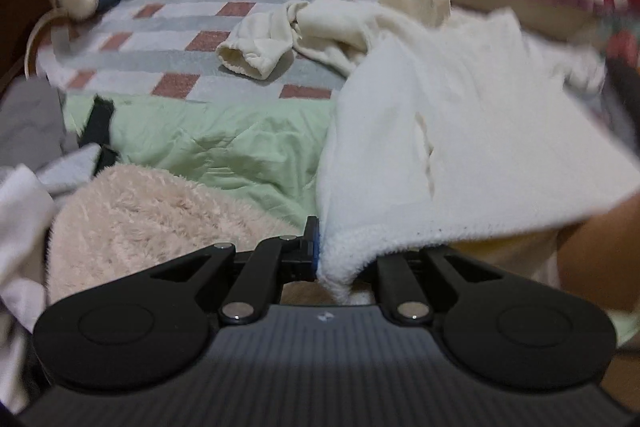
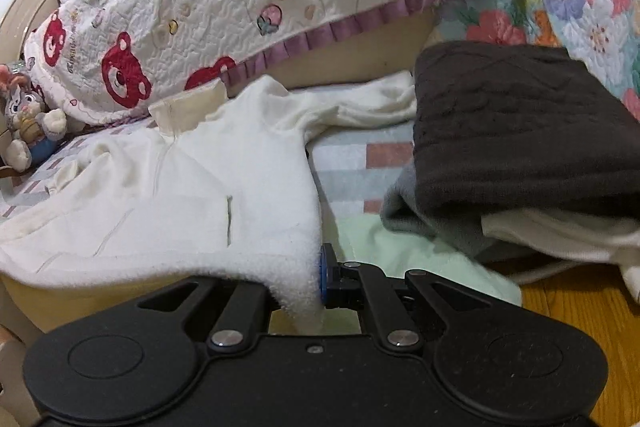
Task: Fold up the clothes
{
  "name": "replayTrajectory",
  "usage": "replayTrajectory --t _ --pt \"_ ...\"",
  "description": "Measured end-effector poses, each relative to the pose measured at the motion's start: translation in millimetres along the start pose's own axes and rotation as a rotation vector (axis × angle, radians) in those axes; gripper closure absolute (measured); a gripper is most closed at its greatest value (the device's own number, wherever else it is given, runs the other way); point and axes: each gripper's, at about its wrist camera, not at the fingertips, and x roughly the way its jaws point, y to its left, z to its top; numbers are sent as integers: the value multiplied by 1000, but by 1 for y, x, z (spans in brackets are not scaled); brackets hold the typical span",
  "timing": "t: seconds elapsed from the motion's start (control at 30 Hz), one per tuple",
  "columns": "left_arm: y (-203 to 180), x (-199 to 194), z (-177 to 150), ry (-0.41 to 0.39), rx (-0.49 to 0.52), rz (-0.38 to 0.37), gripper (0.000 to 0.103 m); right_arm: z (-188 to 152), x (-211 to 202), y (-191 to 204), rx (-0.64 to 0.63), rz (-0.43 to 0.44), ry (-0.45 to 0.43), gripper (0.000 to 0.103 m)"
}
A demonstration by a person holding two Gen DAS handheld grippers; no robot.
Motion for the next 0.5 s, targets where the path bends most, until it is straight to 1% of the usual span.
replayTrajectory --t 0.07,0.1,0.13,0.17,0.2,0.23,0.27,0.3,0.33,0.37,0.4,0.43,0.47,0.5 --pt "-3 6 -5 30 8 -3 94 -8 7 -3 7 -9 76 95" --pt "-1 6 -5 32 -4 -15 94 -11 11 -4 4 -13 118 87" --pt "0 4 -5 34 -8 -26 91 -12 12 -4 -1 -13 156 75" --pt "2 0 -2 33 -7 -38 82 -11 11 -3 -8 -6 175 72" --pt "4 -5 1 27 -12 -52 76 -9 8 -2 -16 2 184 71" --pt "7 -11 5 19 -20 -71 65 -6 2 -1 -29 9 185 68" --pt "11 -19 11 9 -28 -95 61 -1 -5 0 -47 3 173 68" --pt "15 -27 17 -2 -36 -118 61 4 -13 1 -65 -11 157 66" --pt "19 -37 23 -19 -37 -139 59 9 -20 1 -73 -7 150 66" --pt "24 -51 27 -55 -24 -142 54 15 -27 1 -65 14 141 66" --pt "29 -66 30 -104 -9 -126 51 22 -35 -1 -49 38 129 66" --pt "36 -80 32 -149 0 -109 43 29 -41 -2 -28 64 107 65" --pt "44 -88 36 -183 -7 -93 40 37 -46 -3 -5 90 81 63" --pt "53 -89 43 -210 -22 -80 40 48 -44 -3 11 105 56 59"
